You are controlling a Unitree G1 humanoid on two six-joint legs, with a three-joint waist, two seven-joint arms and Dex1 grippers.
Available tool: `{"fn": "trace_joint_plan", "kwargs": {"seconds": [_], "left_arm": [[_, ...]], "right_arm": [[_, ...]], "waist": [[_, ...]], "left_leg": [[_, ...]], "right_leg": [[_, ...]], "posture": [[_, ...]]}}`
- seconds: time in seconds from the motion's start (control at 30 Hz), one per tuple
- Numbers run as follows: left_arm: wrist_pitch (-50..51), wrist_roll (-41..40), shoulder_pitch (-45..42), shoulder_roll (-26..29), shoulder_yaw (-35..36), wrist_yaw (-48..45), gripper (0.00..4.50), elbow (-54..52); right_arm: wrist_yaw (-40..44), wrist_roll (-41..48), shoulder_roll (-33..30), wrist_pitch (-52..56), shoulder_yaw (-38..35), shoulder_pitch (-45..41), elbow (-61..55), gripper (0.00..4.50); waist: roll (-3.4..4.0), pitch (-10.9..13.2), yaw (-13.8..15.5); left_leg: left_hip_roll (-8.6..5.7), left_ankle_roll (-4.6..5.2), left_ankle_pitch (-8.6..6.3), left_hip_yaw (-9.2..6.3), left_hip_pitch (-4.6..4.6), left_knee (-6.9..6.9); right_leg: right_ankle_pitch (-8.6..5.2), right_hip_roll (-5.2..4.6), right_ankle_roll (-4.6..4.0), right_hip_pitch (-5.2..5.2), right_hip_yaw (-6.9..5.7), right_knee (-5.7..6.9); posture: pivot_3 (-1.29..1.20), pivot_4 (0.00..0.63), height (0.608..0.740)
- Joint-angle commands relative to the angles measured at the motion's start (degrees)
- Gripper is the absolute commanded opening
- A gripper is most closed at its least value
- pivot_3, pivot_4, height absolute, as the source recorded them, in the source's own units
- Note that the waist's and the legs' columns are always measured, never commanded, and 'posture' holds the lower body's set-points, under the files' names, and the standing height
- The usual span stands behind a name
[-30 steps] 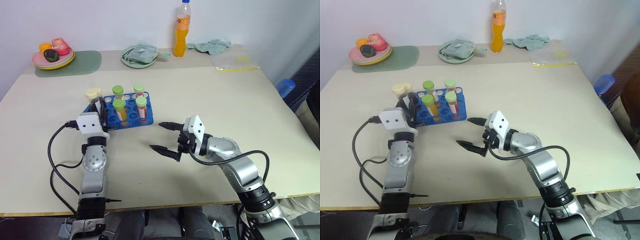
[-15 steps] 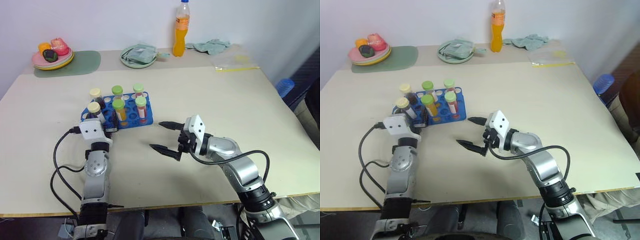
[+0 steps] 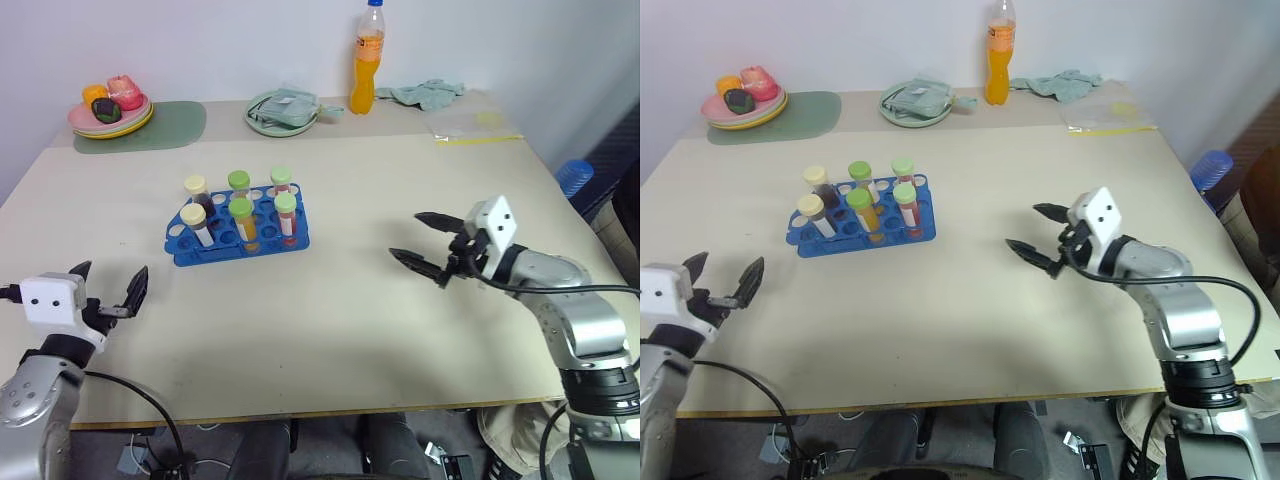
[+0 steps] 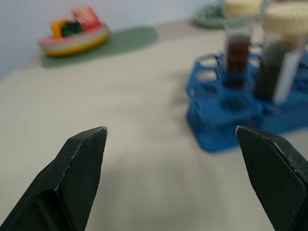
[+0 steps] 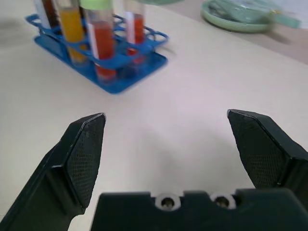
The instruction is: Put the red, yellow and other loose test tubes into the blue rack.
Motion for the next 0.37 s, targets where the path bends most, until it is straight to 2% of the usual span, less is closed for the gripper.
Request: {"fn": "trace_joint_plan", "kwargs": {"seconds": [0.03,0.37], "left_arm": [[1.0,-0.7,0.6,0.7,3.1,-0.3,4.41,-2.3],[3.9,1.4,2.1,-3.0,1.7,2.6,4.41,-6.5]], "right_arm": [[1.6,-0.3,-2.0,-3.3,-3.0,0.3,3.9,4.50],[2.2,-3.2,-0.3,-9.0,-0.3,-0.7,9.2,4.50]], "waist": [[0.01,0.0,-0.1],[0.04,0.0,-0.2]], "left_leg": [[0.00,0.01,0.00,0.00,0.00,0.00],[0.03,0.02,-0.01,0.00,0.02,-0.04]], "right_leg": [[0.00,0.00,0.00,0.00,0.00,0.00],[0.00,0.01,0.00,-0.04,0.04,0.01]], "posture": [[0.00,0.150,0.740],[0.00,0.150,0.740]]}}
